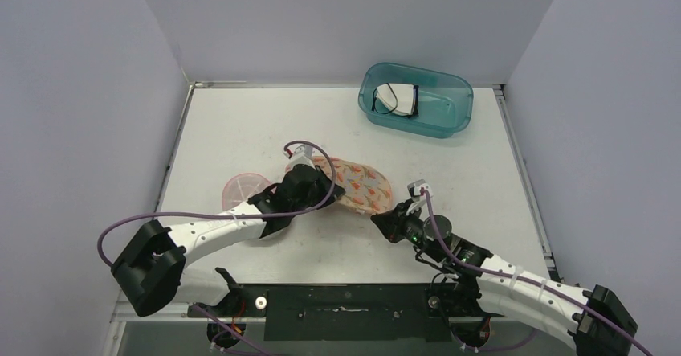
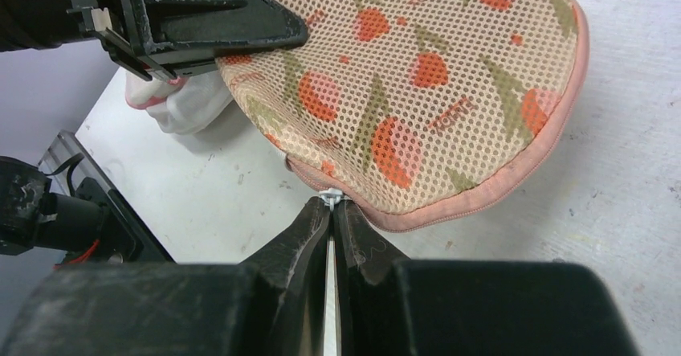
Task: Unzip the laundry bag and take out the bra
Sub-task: Unzip the laundry bag at the center of the board.
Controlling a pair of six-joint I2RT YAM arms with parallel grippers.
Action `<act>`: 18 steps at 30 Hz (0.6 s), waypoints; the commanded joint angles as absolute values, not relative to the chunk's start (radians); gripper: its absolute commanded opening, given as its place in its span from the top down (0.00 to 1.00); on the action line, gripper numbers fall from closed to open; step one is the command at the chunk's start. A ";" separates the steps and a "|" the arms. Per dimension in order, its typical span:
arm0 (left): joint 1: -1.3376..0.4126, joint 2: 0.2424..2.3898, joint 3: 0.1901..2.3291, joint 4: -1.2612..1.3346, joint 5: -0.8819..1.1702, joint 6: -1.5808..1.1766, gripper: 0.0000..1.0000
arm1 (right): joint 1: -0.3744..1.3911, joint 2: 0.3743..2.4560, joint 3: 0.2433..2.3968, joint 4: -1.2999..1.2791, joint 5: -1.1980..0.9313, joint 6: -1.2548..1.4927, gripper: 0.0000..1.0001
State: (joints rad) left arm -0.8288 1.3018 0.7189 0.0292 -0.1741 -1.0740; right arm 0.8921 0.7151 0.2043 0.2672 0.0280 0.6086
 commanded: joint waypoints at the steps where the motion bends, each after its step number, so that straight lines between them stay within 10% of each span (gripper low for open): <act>1: -0.814 1.319 0.689 0.241 -0.129 -1.009 0.92 | 0.891 0.688 0.161 0.268 0.073 0.585 0.95; 7: -0.815 1.319 0.714 0.199 -0.128 -0.991 0.05 | 0.894 0.693 0.124 0.342 0.045 0.617 0.95; 18: -0.925 1.137 0.543 0.006 -0.157 -1.184 0.04 | 0.952 0.860 0.170 0.431 0.020 0.639 0.95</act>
